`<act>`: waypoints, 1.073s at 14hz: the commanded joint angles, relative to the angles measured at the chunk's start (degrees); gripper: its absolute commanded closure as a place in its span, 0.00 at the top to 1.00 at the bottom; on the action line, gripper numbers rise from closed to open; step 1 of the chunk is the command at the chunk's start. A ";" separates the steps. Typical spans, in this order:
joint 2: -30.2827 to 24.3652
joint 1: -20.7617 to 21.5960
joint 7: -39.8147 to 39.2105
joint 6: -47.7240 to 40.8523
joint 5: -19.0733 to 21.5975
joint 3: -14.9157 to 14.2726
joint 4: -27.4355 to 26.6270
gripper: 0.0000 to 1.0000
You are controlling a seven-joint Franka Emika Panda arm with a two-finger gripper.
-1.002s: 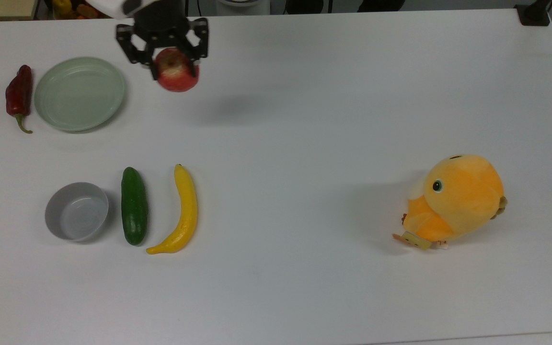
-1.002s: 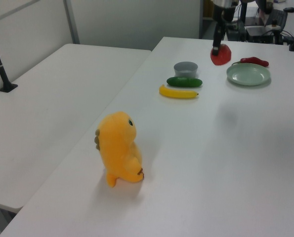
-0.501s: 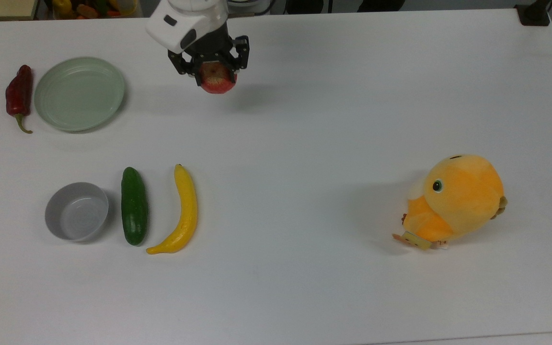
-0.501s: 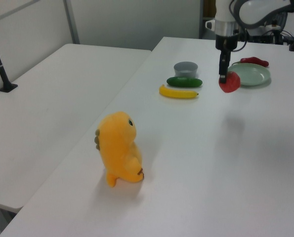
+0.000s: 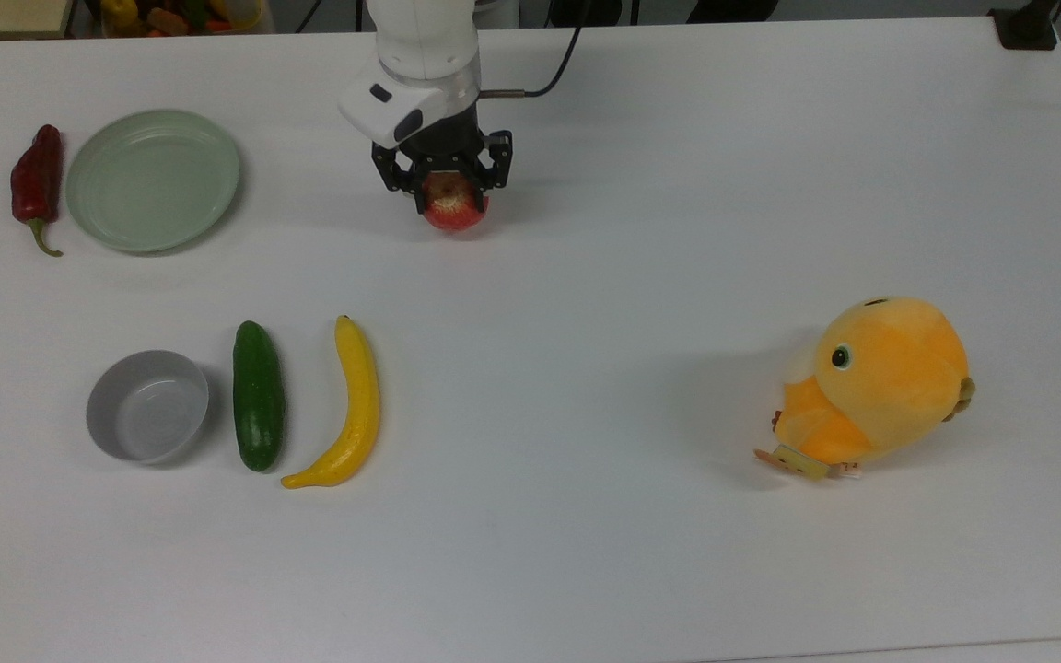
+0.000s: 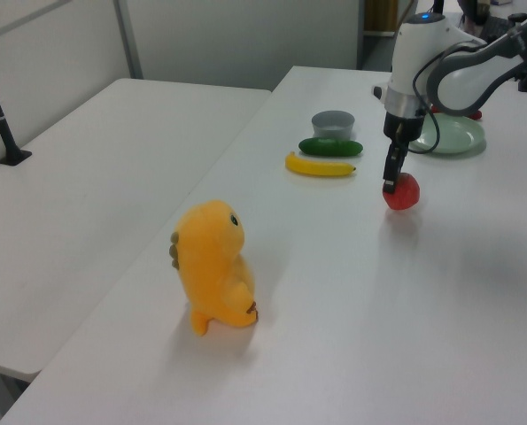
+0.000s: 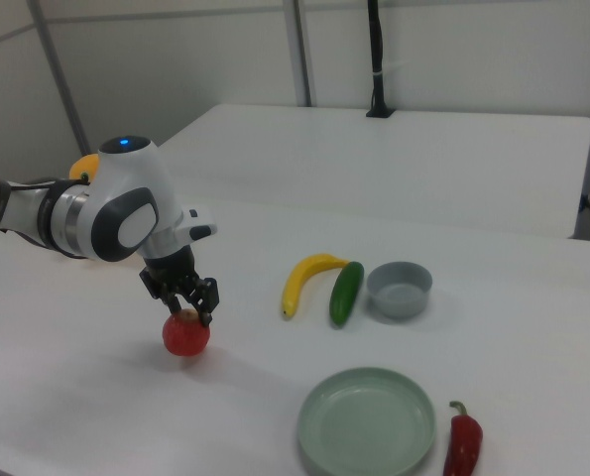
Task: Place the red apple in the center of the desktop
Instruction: 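Lower the apple onto the table and open the gripper, then raise the open gripper away from the apple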
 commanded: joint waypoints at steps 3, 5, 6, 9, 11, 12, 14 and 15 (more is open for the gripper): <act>0.96 0.28 2.26 1.30 -4.19 1.08 -0.72 0.70; -0.01 0.10 4.09 -1.06 -4.19 1.08 -0.20 0.77; -0.45 0.27 5.76 -3.08 -4.19 1.25 1.11 0.84; -1.24 -0.07 9.97 -9.58 -4.10 2.48 4.63 0.98; -1.68 -0.08 11.83 -15.12 -3.84 3.19 9.01 1.00; -1.86 -0.08 12.10 -17.84 -3.32 3.36 11.64 1.00; -2.48 -0.08 12.71 -22.07 -2.70 3.36 16.31 1.00; -2.56 -0.08 13.33 -23.82 -1.65 3.36 18.76 1.00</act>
